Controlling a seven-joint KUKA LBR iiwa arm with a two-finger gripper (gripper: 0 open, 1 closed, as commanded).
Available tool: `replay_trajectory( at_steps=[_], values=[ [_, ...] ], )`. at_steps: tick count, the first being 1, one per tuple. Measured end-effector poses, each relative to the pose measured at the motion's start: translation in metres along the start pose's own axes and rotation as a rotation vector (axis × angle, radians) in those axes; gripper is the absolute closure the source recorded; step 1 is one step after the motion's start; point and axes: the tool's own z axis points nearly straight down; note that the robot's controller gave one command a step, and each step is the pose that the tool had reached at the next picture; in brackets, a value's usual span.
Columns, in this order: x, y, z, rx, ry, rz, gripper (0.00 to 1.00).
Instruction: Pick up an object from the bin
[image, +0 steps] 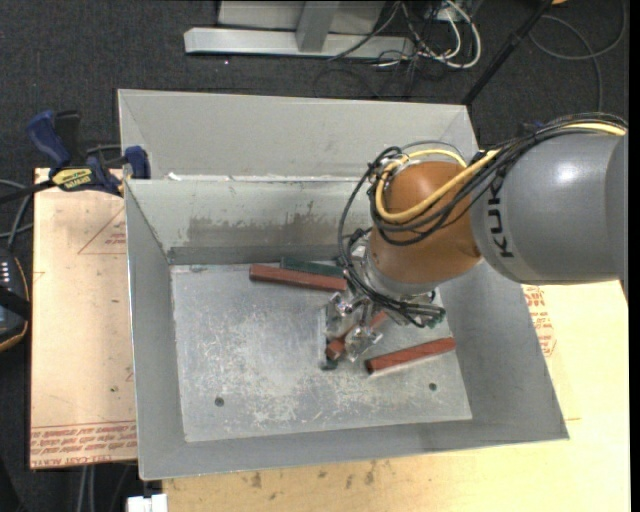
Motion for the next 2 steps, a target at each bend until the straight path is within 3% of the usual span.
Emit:
replay_trajectory(
  at_steps=[2],
  values=[
    [0.0004,-0.0004,0.0,0.0,0.001,0.0,1.0]
  ],
)
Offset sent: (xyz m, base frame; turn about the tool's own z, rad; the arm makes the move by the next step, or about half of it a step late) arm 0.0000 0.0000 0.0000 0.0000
